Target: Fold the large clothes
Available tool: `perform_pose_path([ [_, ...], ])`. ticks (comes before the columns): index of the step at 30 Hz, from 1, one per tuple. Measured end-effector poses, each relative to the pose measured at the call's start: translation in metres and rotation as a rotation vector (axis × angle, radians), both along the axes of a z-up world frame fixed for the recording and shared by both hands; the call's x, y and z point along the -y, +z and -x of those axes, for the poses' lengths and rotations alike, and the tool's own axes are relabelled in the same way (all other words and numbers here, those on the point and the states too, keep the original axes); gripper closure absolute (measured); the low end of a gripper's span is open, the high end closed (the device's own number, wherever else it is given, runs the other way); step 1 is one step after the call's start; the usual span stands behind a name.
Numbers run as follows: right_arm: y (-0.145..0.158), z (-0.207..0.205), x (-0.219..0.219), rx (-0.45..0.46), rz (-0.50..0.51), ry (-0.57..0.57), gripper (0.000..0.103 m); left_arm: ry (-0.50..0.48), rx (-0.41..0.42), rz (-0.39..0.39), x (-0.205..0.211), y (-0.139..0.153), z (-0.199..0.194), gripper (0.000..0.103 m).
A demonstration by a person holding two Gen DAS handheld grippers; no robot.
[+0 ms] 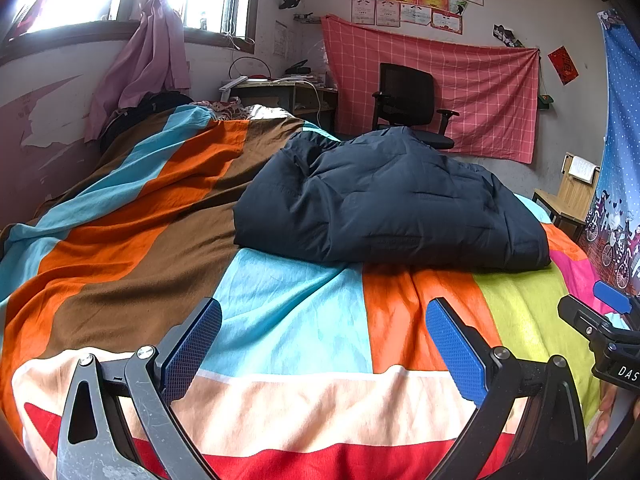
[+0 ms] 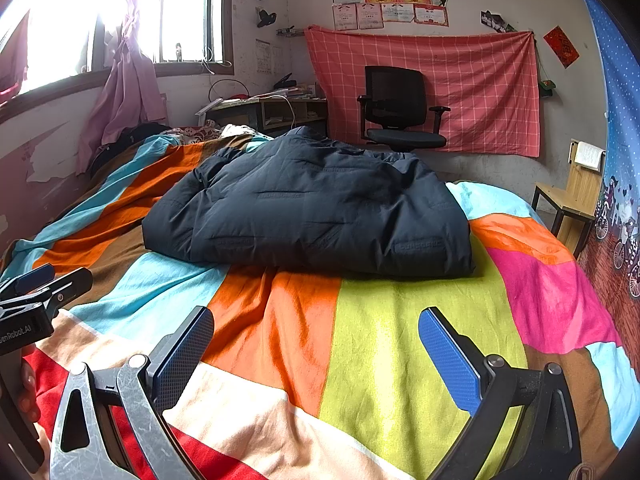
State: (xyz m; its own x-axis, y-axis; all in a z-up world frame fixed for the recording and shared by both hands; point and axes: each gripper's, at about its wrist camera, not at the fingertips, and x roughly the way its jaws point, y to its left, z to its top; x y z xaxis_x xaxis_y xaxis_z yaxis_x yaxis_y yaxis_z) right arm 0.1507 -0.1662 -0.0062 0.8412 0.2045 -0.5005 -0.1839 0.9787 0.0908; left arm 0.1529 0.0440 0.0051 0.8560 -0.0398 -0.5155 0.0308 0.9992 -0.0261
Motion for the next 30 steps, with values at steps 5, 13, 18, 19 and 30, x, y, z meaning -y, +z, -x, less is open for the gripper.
perform_pose_path([
  [5,0.0000,0.0000,0.0000,0.001,0.001,0.000,0.000,0.001,-0.001,-0.001,0.0000,-0.0002,0.0000,0.003],
  [13,0.0003,0.0003,-0.0001,0.001,0.001,0.000,0.000,0.000,0.000,-0.001,-0.0007,-0.0003,-0.0001,0.003],
  [18,0.0003,0.0003,-0.0004,0.001,0.002,0.000,0.000,0.000,-0.001,-0.001,-0.0001,-0.0003,0.0003,0.003],
  [19,0.0004,0.0003,-0.0005,0.001,0.001,0.000,0.000,0.000,-0.001,-0.002,-0.0001,-0.0004,0.0004,0.003],
  [30,0.0003,0.0003,-0.0005,0.000,0.002,0.001,0.000,0.001,-0.001,0.001,0.0008,-0.0009,0.0022,0.003],
])
